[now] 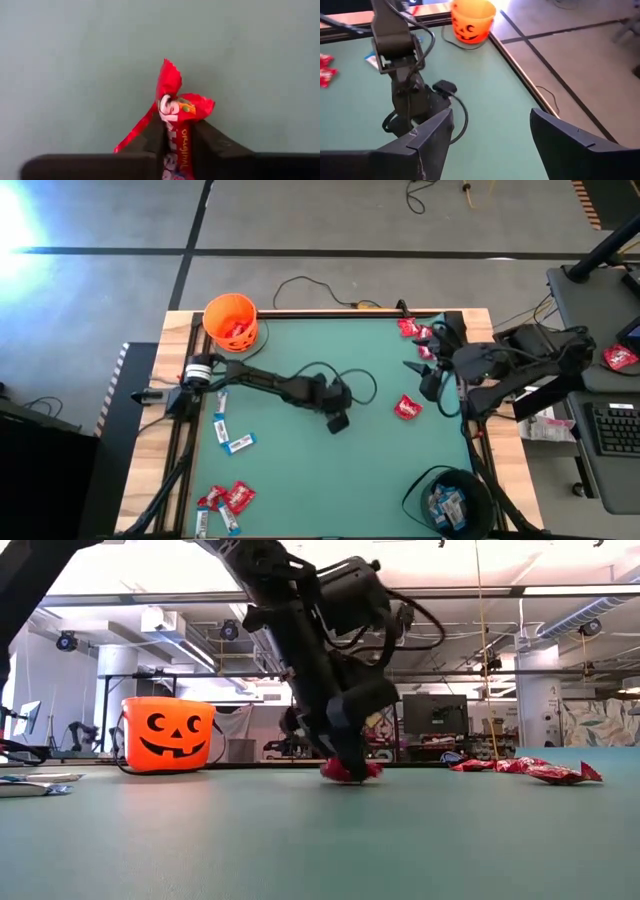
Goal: Sort candy by brand, put in halloween buckets
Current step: Put the red candy into the orange bucket
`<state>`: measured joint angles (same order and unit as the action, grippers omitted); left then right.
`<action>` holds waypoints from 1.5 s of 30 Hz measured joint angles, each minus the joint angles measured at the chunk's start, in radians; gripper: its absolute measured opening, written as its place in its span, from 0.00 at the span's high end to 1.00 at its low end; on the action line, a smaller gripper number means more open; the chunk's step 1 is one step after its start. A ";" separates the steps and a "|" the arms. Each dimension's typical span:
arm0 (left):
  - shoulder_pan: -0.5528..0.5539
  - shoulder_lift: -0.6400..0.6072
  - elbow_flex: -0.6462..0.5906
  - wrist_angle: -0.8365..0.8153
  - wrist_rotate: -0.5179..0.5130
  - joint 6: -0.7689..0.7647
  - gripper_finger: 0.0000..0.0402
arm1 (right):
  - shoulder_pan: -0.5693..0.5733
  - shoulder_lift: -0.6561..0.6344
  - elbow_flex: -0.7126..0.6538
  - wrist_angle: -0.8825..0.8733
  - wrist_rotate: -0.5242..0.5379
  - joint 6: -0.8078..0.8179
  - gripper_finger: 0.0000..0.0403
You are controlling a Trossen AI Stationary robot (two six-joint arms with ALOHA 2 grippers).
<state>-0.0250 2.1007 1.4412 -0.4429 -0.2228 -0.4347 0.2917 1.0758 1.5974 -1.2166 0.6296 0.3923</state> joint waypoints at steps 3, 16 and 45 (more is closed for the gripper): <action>0.034 -0.086 0.000 -0.053 -0.013 0.027 0.97 | -0.025 0.008 0.000 0.005 0.000 0.000 0.38; 0.285 -0.521 0.002 -0.492 -0.326 0.065 0.96 | -0.191 0.103 -0.001 0.051 0.000 -0.054 0.38; 0.894 -0.549 -0.298 -0.543 -0.205 0.157 0.76 | -0.258 0.195 -0.009 -0.090 -0.105 0.063 0.29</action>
<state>0.8688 1.5520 1.1437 -0.9855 -0.4274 -0.2777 0.0338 1.2713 1.5885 -1.3063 0.5250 0.4554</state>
